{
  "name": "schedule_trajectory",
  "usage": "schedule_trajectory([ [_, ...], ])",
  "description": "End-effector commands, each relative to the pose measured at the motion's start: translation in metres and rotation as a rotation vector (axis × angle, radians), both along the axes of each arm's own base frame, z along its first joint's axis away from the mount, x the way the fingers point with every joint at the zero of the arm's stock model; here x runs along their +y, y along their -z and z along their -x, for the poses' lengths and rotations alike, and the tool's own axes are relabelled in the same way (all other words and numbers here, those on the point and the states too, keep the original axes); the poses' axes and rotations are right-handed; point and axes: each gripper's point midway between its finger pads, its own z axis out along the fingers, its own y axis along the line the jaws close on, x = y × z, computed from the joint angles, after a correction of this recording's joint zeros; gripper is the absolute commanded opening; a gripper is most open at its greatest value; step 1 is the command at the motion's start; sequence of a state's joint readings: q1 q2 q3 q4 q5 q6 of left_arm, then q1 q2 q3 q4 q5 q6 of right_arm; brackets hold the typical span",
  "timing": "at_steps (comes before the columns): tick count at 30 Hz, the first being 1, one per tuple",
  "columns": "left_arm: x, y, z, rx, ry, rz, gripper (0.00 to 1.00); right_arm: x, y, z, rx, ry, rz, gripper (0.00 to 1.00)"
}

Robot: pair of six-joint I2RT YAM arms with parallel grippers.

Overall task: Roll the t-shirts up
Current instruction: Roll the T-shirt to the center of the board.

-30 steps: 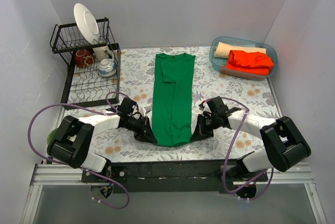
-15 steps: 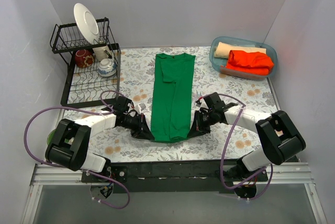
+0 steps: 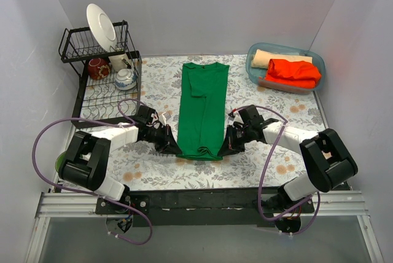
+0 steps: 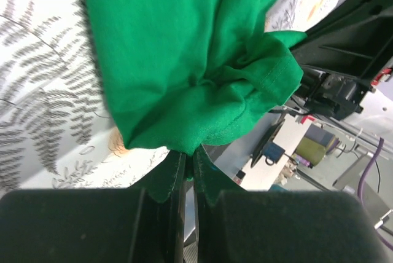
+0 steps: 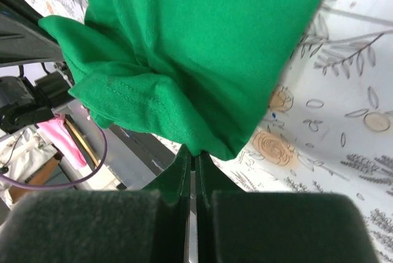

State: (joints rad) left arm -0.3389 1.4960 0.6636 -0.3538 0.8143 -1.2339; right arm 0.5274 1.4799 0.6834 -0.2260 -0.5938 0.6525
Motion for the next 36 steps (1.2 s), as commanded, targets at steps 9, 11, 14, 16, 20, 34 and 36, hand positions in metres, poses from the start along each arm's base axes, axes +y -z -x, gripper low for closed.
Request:
schedule_trajectory([
  [9,0.005,0.007,-0.034,-0.056,-0.061,-0.061,0.08,0.01,-0.006,-0.042,-0.054,0.057,-0.036,0.01],
  [11,0.005,0.01,-0.036,-0.047,-0.064,-0.064,0.12,0.011,-0.004,-0.044,-0.049,0.059,-0.035,0.01],
  [14,0.005,0.013,-0.04,-0.03,-0.067,-0.072,0.16,0.012,-0.002,-0.049,-0.054,0.062,-0.036,0.01],
  [16,0.005,0.014,-0.04,-0.019,-0.067,-0.074,0.19,0.013,-0.002,-0.053,-0.056,0.064,-0.042,0.01],
  [20,0.008,0.004,-0.046,-0.014,-0.067,-0.058,0.27,0.015,-0.017,-0.069,-0.138,0.036,-0.076,0.18],
  [34,0.002,-0.065,-0.05,-0.373,0.248,0.12,0.53,-0.014,-0.058,-0.078,-0.634,-0.325,-0.037,0.47],
  [36,-0.004,-0.067,-0.04,-0.439,0.346,0.173,0.52,-0.002,-0.06,-0.066,-0.717,-0.442,-0.059,0.43],
])
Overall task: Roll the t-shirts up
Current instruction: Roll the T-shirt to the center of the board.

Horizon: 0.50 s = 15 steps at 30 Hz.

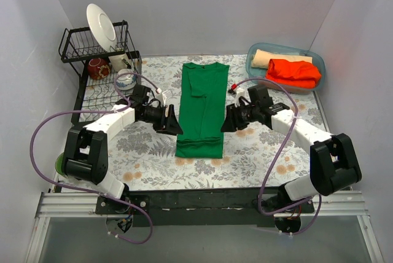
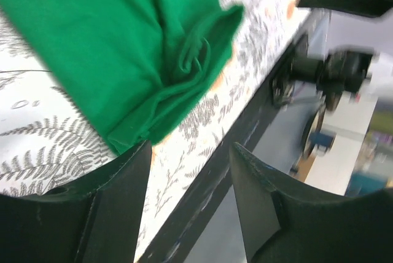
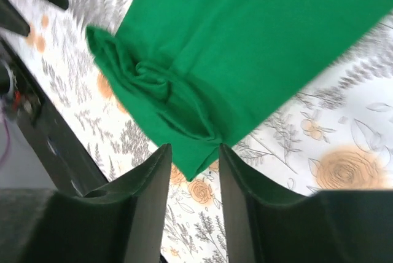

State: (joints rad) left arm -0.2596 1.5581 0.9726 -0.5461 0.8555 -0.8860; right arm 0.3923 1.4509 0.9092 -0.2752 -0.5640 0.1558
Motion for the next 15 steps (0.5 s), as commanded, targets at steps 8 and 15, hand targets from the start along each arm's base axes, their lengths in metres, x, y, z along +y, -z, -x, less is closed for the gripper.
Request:
schedule_trajectory([
  [8,-0.022,0.036,0.049,0.059,0.383,0.102,0.29,0.046,0.019,0.053,-0.147,-0.431,-0.026,0.28],
  [15,-0.016,0.063,0.033,0.019,0.385,0.001,0.27,0.057,0.048,0.04,-0.086,-0.411,-0.026,0.24],
])
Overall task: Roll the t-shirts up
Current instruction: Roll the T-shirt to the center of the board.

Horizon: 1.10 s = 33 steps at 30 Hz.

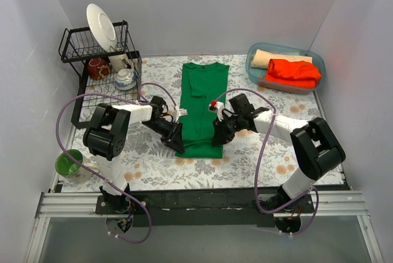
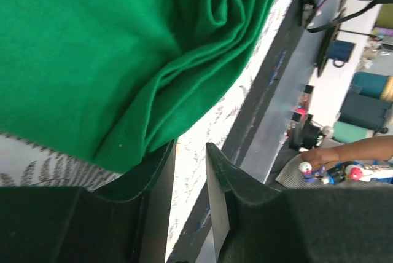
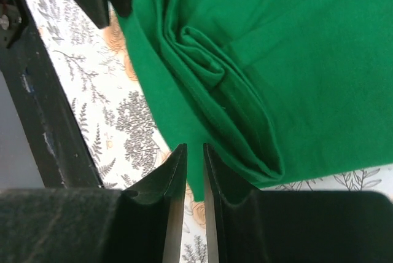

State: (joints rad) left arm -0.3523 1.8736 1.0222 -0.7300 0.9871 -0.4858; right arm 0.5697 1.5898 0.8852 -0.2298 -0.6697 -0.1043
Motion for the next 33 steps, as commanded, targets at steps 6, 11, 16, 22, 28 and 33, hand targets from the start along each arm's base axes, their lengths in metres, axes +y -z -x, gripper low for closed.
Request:
schedule_trajectory([
  [6,-0.01,-0.006,-0.061,-0.198,-0.047,-0.042,0.32,0.015,0.019,-0.039,-0.047,0.057,0.01,0.23],
  [11,-0.009,-0.019,-0.081,-0.244,-0.082,-0.061,0.35,0.012,0.014,-0.055,-0.067,0.075,0.027,0.23],
  [16,0.003,-0.047,-0.068,-0.459,-0.013,-0.029,0.5,-0.004,-0.008,-0.064,-0.165,0.088,0.073,0.36],
  [22,0.01,-0.079,-0.023,-1.012,0.252,0.085,0.79,-0.029,-0.028,-0.052,-0.3,0.072,0.119,0.52],
  [28,-0.002,-0.062,0.025,-1.131,0.523,0.165,0.79,-0.045,-0.025,-0.03,-0.32,0.042,0.139,0.54],
  [33,-0.007,-0.039,0.018,-1.286,0.611,0.124,0.77,-0.052,-0.026,-0.02,-0.339,0.045,0.136,0.55],
])
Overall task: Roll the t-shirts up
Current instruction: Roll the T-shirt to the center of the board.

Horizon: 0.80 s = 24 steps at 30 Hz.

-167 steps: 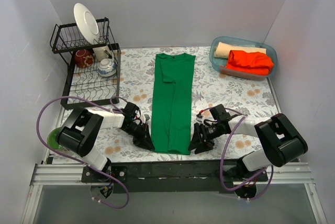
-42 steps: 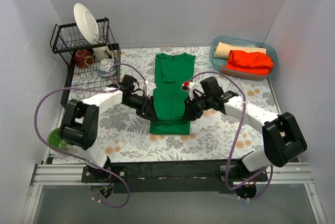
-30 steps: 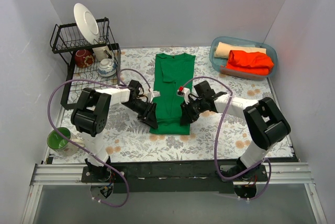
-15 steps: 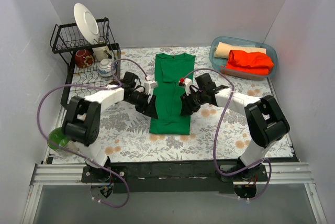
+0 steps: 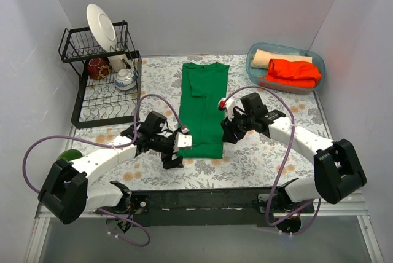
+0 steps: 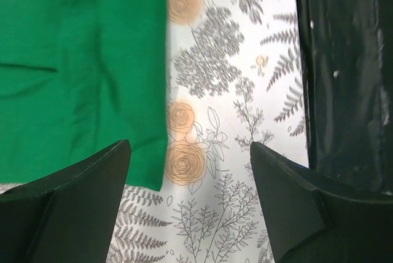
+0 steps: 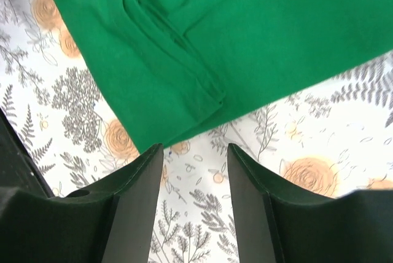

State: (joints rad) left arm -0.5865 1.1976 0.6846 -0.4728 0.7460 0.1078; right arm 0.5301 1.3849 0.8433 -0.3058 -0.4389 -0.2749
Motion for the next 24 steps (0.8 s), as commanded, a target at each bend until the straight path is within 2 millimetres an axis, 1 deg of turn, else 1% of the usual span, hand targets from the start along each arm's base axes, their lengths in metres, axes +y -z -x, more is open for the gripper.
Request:
schedule_trajectory([
  [1,-0.004,0.015,-0.015,-0.216,0.081,-0.023,0.77,-0.007,-0.006,0.007,-0.044,-0.015,0.003,0.55],
  [2,-0.003,0.021,-0.015,-0.218,0.081,-0.033,0.76,-0.008,-0.01,0.007,-0.056,-0.011,-0.003,0.55],
  [4,-0.003,0.026,-0.021,-0.229,0.068,-0.05,0.75,-0.01,-0.01,0.01,-0.056,-0.007,-0.007,0.56],
  [5,-0.003,0.032,-0.021,-0.22,0.07,-0.063,0.74,-0.01,-0.013,0.011,-0.065,-0.006,-0.013,0.56],
  [7,-0.003,0.036,-0.022,-0.219,0.071,-0.07,0.74,-0.012,-0.01,0.016,-0.056,0.001,-0.016,0.56],
  [9,-0.002,0.044,-0.02,-0.206,0.08,-0.086,0.73,-0.012,-0.011,0.021,-0.051,-0.007,-0.032,0.56],
  [10,-0.001,0.047,-0.017,-0.198,0.088,-0.096,0.71,-0.012,-0.007,0.025,-0.039,-0.013,-0.031,0.56],
  [12,0.002,0.056,-0.013,-0.178,0.106,-0.12,0.69,-0.013,-0.005,0.028,-0.035,-0.017,-0.036,0.56],
  [16,0.009,0.069,-0.007,-0.176,0.131,-0.161,0.62,-0.014,-0.001,0.024,-0.058,-0.028,-0.017,0.56],
  [22,0.015,0.089,-0.014,-0.186,0.118,-0.24,0.48,-0.01,0.004,0.02,-0.047,-0.069,-0.001,0.55],
  [24,0.016,0.093,-0.017,-0.184,0.103,-0.261,0.4,-0.008,0.007,0.02,-0.052,-0.095,0.003,0.54],
])
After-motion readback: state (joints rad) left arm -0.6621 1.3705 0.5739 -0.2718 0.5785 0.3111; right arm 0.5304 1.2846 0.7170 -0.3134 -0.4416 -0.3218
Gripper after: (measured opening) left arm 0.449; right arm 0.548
